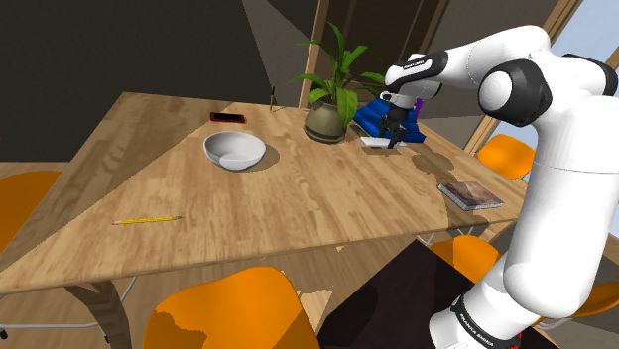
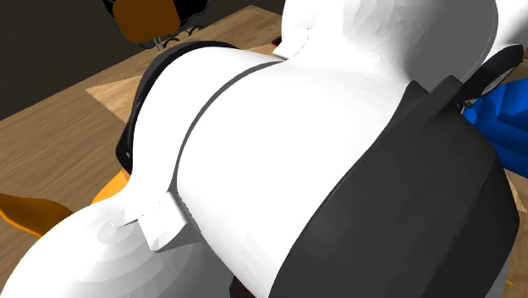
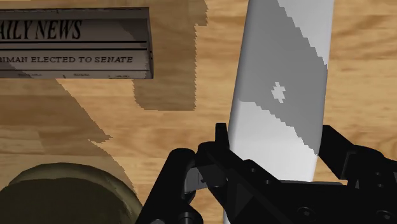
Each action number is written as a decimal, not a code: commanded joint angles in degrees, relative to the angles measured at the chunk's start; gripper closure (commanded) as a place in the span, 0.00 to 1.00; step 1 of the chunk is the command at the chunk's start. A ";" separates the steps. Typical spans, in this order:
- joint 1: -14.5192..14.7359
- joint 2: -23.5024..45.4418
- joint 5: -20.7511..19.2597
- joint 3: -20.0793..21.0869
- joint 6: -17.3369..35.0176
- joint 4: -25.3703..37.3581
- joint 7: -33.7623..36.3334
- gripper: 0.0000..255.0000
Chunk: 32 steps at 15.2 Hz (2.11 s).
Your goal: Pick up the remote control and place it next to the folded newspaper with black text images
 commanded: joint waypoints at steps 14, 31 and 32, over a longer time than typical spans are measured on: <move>-1.19 4.70 3.10 1.52 8.12 -4.04 -2.27 1.00; -0.59 1.57 1.00 0.36 2.29 -0.92 -0.95 0.00; -0.59 1.56 0.99 0.36 2.29 -0.93 -0.95 0.00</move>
